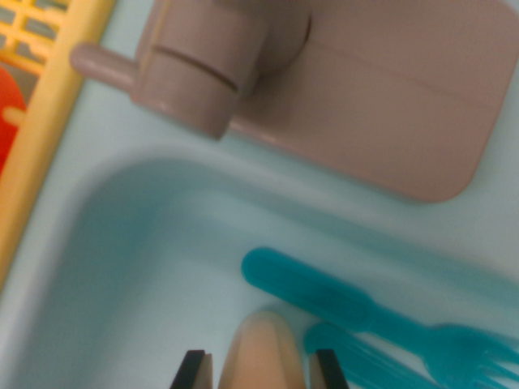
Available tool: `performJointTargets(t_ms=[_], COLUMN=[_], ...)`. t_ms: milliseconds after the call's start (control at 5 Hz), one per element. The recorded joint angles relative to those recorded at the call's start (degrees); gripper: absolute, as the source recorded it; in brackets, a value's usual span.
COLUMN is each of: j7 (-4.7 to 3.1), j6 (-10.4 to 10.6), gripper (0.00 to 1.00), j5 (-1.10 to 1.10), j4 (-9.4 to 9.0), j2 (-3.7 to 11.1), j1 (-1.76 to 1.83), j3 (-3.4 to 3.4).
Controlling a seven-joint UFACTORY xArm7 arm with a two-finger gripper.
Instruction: Pick detergent from the sink
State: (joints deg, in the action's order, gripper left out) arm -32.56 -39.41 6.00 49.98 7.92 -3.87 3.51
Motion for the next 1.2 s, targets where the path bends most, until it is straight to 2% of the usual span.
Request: performJointTargets(t_ms=[200,400,600,800,1000,1200], j7=[0.08,0.08,0.19,0.19,0.34,0.34], j6=[-0.87,-0.87,-2.12,-2.12,-3.70,-3.70], gripper=[1.00,1.00,1.00,1.00,1.00,1.00], j5=[-0.06,-0.06,-0.15,-0.15,-0.27,-0.27], j4=[0.61,0.61,1.48,1.48,2.57,2.57], j2=[-0.27,-0.27,-0.65,-0.65,-1.14,-1.14], j1=[0.00,0.00,0.00,0.00,0.00,0.00], j3=[0.01,0.01,0.02,0.02,0.03,0.03])
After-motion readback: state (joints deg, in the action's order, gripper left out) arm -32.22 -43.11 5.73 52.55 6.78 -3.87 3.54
